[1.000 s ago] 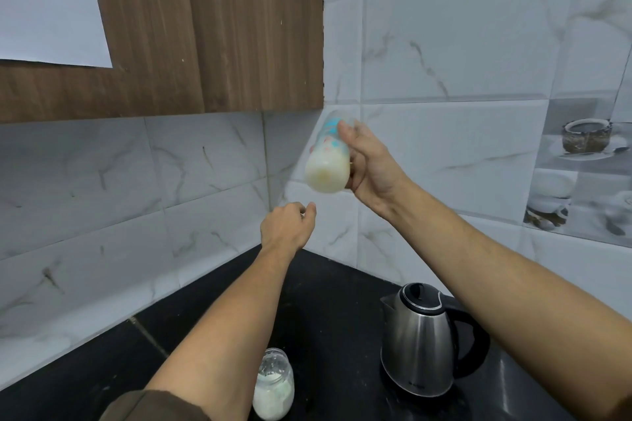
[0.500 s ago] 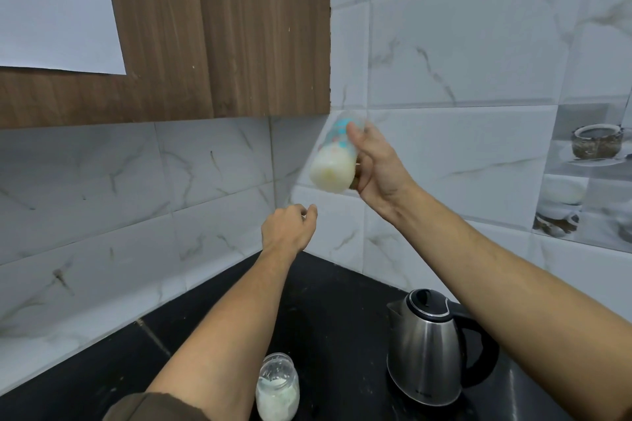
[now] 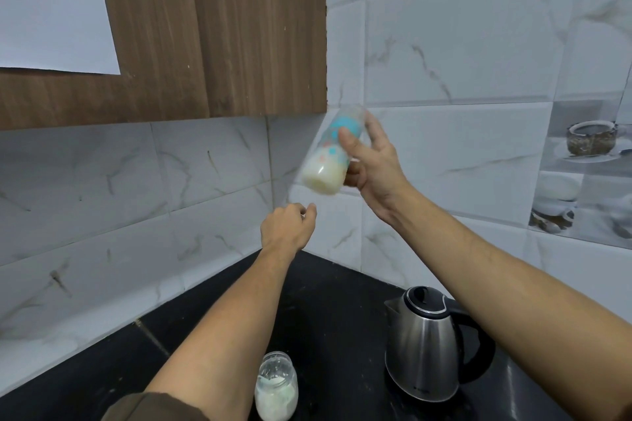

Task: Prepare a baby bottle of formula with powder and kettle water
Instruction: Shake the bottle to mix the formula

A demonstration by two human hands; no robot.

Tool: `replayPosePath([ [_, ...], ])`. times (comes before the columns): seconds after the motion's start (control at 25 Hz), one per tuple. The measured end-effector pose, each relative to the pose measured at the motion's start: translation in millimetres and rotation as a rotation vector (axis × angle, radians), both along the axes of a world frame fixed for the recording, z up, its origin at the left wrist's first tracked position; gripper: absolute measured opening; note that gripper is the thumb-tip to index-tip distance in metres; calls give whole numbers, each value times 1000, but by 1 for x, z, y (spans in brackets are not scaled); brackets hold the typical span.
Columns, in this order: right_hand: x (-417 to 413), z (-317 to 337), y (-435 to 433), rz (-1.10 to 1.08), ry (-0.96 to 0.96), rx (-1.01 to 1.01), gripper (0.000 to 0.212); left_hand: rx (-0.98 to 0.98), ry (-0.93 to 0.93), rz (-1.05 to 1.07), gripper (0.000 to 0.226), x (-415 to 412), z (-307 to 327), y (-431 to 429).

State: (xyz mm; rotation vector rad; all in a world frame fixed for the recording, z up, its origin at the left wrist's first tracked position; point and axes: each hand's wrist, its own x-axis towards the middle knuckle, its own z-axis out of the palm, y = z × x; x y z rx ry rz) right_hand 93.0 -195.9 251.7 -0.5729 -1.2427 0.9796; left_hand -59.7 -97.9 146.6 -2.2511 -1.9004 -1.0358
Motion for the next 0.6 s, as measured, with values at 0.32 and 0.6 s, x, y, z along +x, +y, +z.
replayPosePath([
  [0.32,-1,4,-2,-96,5,-23,77,3,-4,11,52,1,4,1],
  [0.6,-2,4,2,-242,329,-14,82,12,-26,3,55,-4,-1,3],
])
